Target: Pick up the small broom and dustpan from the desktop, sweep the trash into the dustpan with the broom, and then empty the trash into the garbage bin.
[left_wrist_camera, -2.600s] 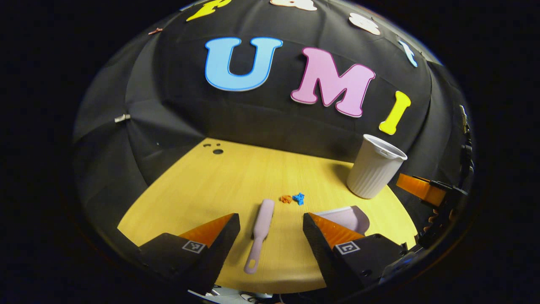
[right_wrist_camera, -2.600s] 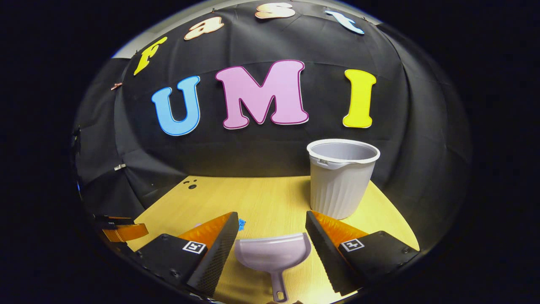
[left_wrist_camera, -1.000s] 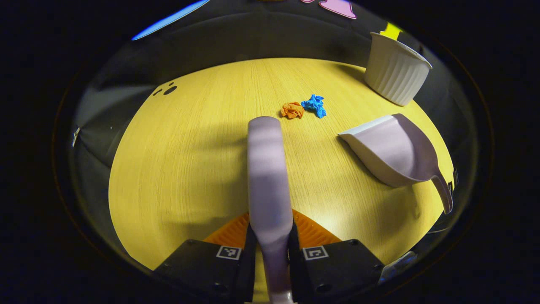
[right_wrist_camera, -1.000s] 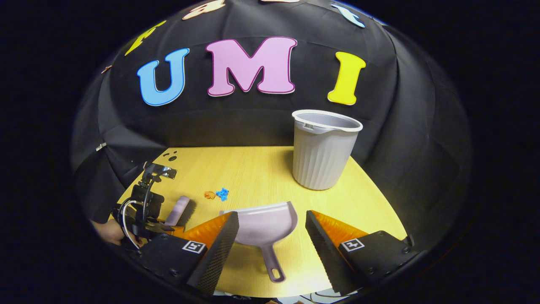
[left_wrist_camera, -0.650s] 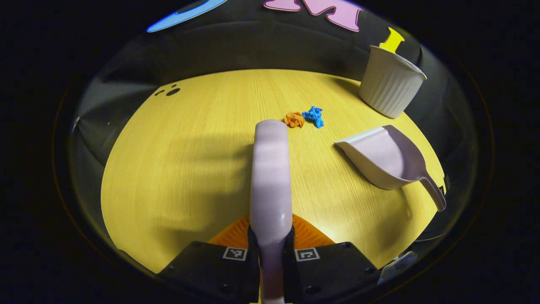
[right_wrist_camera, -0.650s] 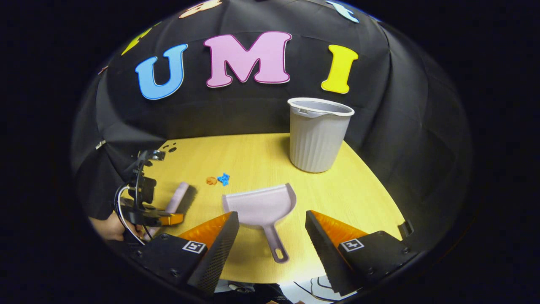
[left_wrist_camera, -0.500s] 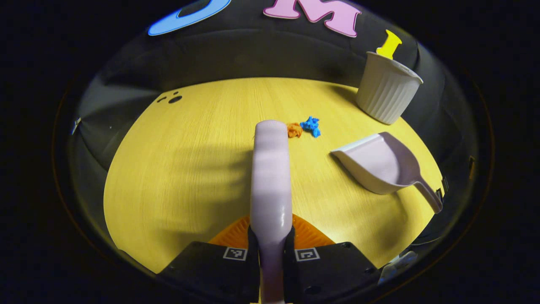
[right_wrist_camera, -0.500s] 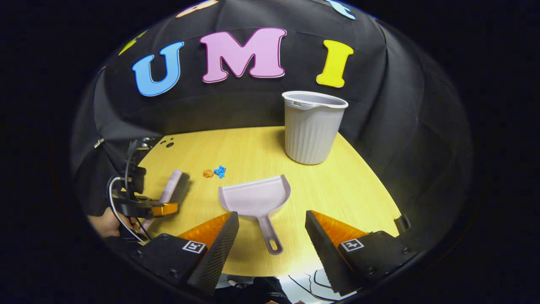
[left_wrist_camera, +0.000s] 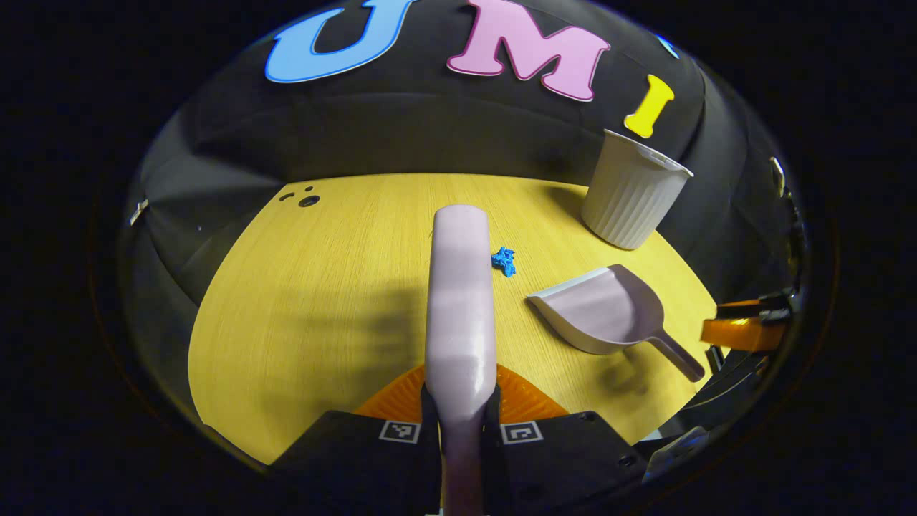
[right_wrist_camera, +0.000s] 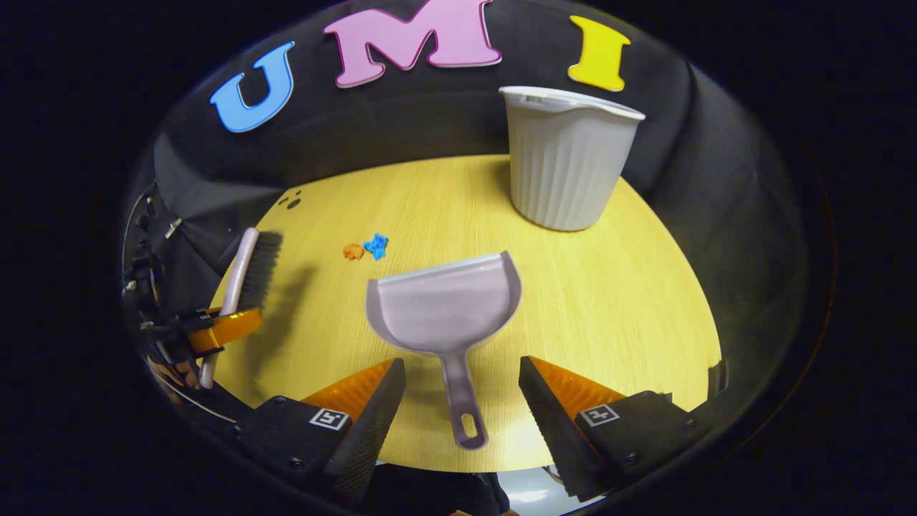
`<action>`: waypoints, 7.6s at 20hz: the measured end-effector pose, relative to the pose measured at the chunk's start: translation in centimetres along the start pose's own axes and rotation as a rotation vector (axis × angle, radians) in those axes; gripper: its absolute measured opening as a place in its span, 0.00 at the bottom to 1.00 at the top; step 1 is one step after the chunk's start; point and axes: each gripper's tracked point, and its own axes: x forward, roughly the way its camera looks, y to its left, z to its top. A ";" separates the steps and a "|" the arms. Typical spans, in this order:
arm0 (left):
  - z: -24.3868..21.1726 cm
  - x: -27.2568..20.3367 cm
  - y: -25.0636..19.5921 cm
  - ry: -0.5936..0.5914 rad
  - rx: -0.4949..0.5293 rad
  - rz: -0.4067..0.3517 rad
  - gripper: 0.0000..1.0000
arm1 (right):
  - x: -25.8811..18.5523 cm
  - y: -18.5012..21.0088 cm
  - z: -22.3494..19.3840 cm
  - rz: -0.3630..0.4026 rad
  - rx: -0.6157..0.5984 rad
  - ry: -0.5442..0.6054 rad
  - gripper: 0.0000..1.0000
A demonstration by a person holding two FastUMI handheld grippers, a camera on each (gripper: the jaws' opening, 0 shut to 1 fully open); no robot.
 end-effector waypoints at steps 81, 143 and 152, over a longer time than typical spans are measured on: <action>1.8 2.1 -5.0 0.270 0.174 -0.323 0.27 | 8.1 -4.5 -4.6 0.141 -0.535 0.228 0.36; -9.9 -6.2 5.3 0.280 -0.216 0.037 0.28 | 0.8 -2.2 2.8 -0.832 -1.371 -0.294 0.39; -8.9 -5.5 5.0 0.256 -0.213 0.040 0.28 | 0.8 -3.2 3.1 -0.865 -1.552 -0.295 0.35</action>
